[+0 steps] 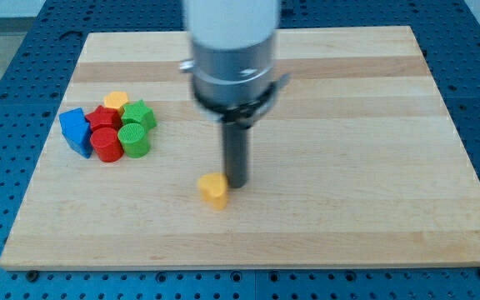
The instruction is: Slide yellow heart towards bottom left
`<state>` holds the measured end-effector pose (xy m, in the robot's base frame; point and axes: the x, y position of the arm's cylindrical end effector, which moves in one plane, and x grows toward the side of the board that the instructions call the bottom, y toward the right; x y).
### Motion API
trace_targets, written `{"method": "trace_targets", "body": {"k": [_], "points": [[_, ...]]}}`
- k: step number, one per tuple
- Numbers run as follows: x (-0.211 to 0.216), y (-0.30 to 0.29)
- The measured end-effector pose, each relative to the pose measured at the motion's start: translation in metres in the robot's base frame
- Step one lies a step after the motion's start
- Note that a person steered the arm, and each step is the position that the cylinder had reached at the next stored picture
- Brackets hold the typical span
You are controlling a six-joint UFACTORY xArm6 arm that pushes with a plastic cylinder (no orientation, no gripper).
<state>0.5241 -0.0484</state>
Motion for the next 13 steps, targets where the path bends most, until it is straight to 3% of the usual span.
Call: {"method": "trace_targets", "body": {"k": [1, 2, 3, 4, 5, 6, 7, 9, 13], "points": [[0.019, -0.069], [0.025, -0.075], [0.025, -0.032], [0.052, 0.005], [0.086, -0.019], [0.087, -0.067], [0.095, -0.068], [0.089, -0.009], [0.062, -0.026]]}}
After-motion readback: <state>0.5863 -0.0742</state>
